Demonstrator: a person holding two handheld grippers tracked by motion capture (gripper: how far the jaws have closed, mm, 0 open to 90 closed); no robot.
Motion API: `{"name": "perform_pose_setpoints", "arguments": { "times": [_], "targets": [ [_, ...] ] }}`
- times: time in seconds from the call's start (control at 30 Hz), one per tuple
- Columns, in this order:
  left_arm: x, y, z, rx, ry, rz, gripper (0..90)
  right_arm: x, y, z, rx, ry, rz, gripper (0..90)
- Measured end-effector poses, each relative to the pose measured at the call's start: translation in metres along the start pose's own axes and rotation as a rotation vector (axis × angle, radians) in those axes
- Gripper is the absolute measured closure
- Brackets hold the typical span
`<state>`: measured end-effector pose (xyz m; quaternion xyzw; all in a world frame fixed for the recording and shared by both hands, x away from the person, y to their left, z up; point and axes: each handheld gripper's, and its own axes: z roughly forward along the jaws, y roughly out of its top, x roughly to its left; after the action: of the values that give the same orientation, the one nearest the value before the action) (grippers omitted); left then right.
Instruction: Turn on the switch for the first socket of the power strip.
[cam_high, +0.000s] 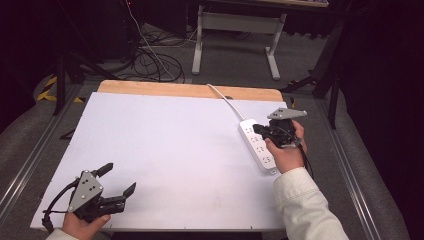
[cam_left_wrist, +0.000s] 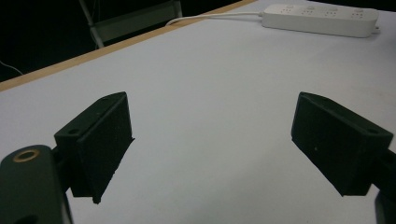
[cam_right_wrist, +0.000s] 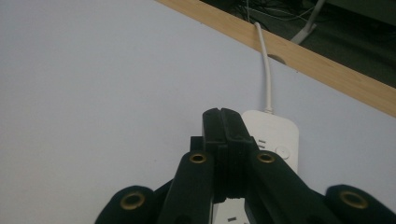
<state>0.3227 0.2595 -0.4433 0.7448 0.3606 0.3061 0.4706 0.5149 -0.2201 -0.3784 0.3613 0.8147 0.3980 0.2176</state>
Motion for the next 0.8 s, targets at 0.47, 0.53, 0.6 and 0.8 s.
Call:
{"name": "perform_pose_setpoints", "arguments": {
  "times": [0.47, 0.53, 0.6, 0.8],
  "targets": [
    [0.0, 0.0, 0.001, 0.007, 0.0, 0.005, 13.4, -0.027, -0.002, 0.027, 0.029, -0.052, 0.059, 90.0],
    [0.0, 0.0, 0.001, 0.006, -0.002, -0.003, 13.4, -0.029, -0.003, 0.029, 0.028, -0.054, 0.064, 90.0],
    [0.0, 0.0, 0.001, 0.007, 0.0, -0.001, 13.4, -0.033, -0.005, 0.035, 0.036, -0.066, 0.078, 90.0],
    [0.001, 0.0, 0.001, 0.009, -0.001, 0.005, 13.4, -0.04, -0.008, 0.044, 0.052, -0.09, 0.088, 90.0]
  ]
}}
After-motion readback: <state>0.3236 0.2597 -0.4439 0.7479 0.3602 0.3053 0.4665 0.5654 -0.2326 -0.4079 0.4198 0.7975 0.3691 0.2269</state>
